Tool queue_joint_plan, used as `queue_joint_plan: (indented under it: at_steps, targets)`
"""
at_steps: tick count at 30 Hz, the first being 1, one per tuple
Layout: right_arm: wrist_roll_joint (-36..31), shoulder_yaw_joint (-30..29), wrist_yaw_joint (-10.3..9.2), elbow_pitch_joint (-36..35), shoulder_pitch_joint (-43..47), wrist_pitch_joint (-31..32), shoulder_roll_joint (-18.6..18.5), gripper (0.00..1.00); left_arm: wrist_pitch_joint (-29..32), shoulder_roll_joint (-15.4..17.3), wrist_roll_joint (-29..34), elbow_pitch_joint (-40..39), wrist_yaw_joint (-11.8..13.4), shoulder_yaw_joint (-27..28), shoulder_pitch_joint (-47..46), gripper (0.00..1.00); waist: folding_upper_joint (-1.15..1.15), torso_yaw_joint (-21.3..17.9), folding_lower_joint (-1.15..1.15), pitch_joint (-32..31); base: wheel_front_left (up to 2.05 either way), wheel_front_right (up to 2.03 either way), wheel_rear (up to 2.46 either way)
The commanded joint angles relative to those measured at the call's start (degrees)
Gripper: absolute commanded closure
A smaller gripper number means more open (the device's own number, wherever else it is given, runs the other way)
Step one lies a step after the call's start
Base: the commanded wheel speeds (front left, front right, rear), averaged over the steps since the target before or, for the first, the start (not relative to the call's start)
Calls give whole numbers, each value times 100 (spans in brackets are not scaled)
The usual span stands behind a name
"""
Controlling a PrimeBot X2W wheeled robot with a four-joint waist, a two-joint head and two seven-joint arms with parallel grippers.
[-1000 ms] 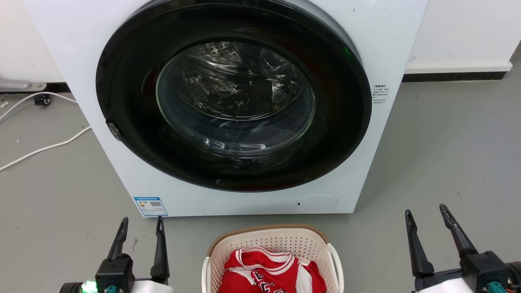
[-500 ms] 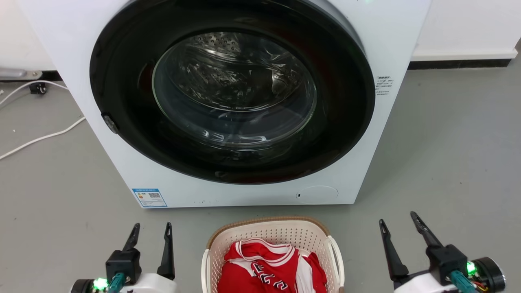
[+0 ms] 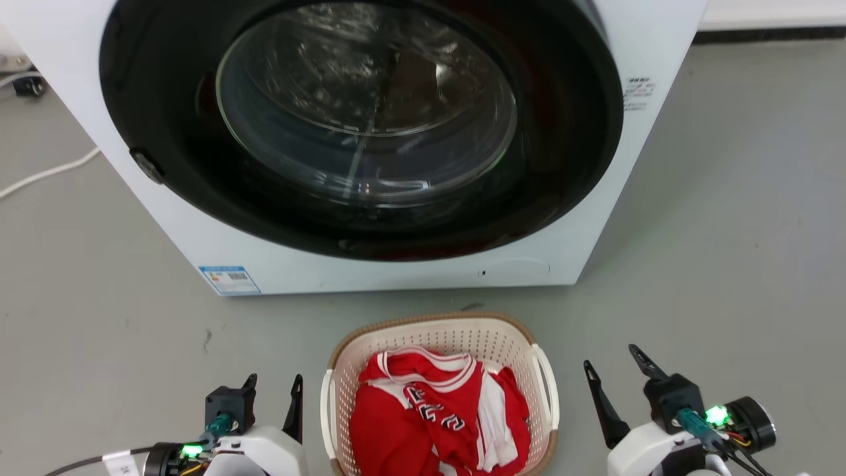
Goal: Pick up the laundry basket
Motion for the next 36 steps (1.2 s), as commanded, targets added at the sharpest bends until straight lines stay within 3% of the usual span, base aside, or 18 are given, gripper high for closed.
queue_joint_plan:
  at_steps: [1,6,17,26,36]
  targets:
    - [-28,19,-4,87,-113,-11,-11,0,-14,7,-9,70,-23,-17,-98,0,0,-11,-1,144,0,0,0]
    - [-172,148,-4,961,-704,-11,-10,0,-15,-14,-77,1098,-99,-178,-703,0,0,-43,-1,685,0,0,0]
    - [-361,353,-4,2074,-1694,-12,-10,0,-14,9,-265,2465,-176,-404,-1778,0,0,-15,-1,1589,0,0,0]
    - [-606,303,-4,2997,-2373,-11,-10,0,-14,31,-428,2975,-184,-518,-2340,0,0,60,-1,2180,0,0,0]
    - [-726,207,-4,3572,-2897,-12,-10,0,-14,-28,-698,3160,-187,-782,-2633,0,0,144,-1,2676,0,0,0]
